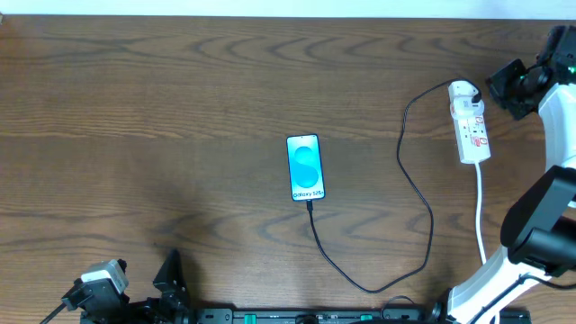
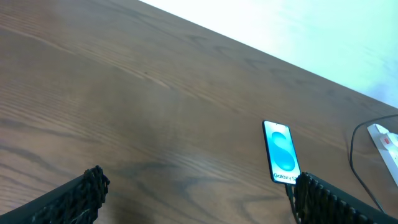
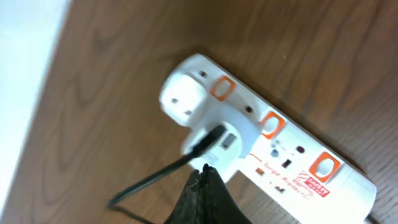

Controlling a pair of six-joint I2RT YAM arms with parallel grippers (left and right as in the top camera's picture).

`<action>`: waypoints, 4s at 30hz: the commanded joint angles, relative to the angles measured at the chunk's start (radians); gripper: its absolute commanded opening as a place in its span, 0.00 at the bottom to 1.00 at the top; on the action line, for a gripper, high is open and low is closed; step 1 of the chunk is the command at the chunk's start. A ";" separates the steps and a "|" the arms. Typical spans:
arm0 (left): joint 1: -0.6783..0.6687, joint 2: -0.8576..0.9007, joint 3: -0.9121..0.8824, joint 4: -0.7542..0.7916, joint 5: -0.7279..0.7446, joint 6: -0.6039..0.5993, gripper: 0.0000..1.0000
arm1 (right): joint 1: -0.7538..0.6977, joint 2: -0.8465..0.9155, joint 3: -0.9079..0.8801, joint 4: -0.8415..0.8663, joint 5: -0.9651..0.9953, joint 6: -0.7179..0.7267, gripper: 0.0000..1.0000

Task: Plug charger to phone and switch on socket

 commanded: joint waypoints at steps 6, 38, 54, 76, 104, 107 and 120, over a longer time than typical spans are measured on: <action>0.005 -0.014 -0.004 0.002 -0.010 -0.001 0.98 | -0.006 0.111 -0.004 -0.010 0.000 0.008 0.01; 0.005 -0.014 -0.005 0.002 -0.010 -0.001 0.98 | -0.048 0.156 -0.003 -0.036 0.012 0.001 0.01; 0.005 -0.014 -0.005 0.002 -0.010 -0.001 0.98 | -0.033 0.156 -0.006 -0.009 0.012 0.024 0.01; 0.005 -0.014 -0.005 0.002 -0.010 -0.001 0.98 | -0.020 0.184 -0.007 0.014 0.027 0.037 0.01; 0.005 -0.014 -0.005 0.002 -0.010 -0.001 0.98 | 0.009 0.123 -0.008 -0.094 0.146 -0.040 0.01; 0.005 -0.014 -0.005 0.002 -0.010 -0.001 0.98 | 0.004 0.017 -0.008 -0.124 0.233 -0.047 0.01; 0.050 -0.014 -0.005 0.001 -0.009 -0.001 0.98 | 0.007 -0.525 -0.008 -0.087 0.344 -0.055 0.01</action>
